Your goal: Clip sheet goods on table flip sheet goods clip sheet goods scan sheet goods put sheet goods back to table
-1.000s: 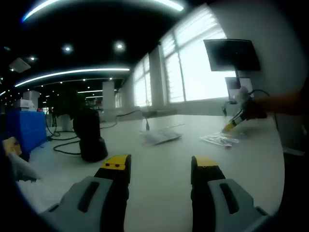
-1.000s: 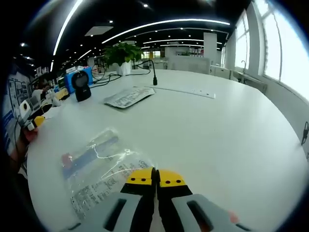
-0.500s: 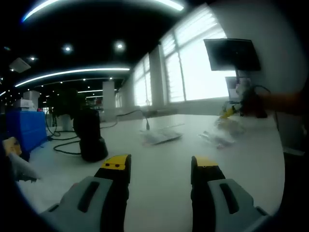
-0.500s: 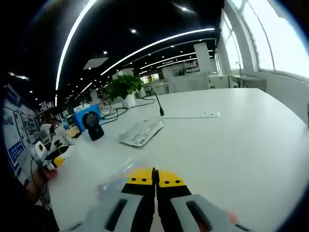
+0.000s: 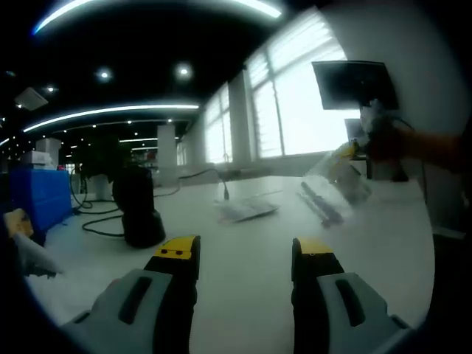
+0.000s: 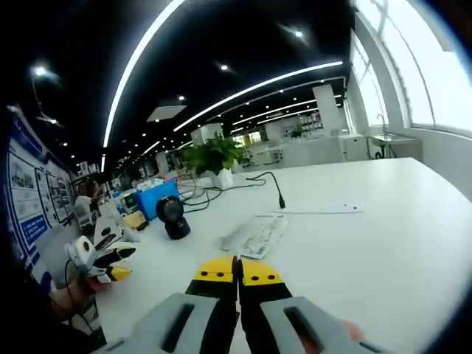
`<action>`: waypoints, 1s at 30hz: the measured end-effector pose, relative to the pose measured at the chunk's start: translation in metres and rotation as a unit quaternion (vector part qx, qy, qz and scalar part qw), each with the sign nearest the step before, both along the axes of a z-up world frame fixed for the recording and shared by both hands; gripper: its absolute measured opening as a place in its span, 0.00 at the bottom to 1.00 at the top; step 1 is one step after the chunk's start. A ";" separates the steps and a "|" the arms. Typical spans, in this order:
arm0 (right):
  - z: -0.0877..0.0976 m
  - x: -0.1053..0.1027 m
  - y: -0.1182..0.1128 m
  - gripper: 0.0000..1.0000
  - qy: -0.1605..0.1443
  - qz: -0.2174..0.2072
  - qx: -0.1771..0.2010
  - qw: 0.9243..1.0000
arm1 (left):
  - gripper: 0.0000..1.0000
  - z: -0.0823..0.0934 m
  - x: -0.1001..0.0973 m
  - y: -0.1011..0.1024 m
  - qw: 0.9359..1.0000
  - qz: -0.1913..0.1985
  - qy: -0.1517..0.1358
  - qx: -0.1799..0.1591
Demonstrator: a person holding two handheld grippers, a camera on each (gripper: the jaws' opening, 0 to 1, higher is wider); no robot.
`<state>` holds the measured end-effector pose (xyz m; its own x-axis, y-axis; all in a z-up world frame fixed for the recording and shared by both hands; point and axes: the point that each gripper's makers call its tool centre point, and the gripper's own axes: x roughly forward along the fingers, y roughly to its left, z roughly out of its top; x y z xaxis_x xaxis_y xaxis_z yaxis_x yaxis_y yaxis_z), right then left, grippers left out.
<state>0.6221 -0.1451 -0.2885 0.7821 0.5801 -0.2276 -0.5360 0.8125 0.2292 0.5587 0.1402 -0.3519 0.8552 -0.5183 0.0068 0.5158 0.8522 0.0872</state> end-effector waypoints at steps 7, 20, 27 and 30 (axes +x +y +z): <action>0.022 0.005 0.011 0.00 -0.018 0.014 0.027 0.999 | 0.42 0.000 0.002 0.003 1.000 0.001 -0.001 -0.003; 0.062 0.008 0.045 0.00 -0.059 0.021 0.069 0.996 | 0.42 0.000 0.006 0.006 1.000 0.001 -0.002 -0.005; 0.071 0.017 0.059 0.00 -0.073 0.014 0.066 0.995 | 0.42 0.002 0.005 0.005 1.000 -0.001 -0.003 -0.010; 0.074 0.026 0.062 0.00 -0.077 0.007 0.072 0.994 | 0.42 0.002 0.005 0.005 1.000 -0.002 -0.004 -0.011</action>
<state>0.6479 -0.0831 -0.2148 0.7925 0.6095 -0.0205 -0.5851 0.7693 0.2565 0.5634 0.1450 -0.3498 0.8526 -0.5220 0.0249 0.5192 0.8516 0.0726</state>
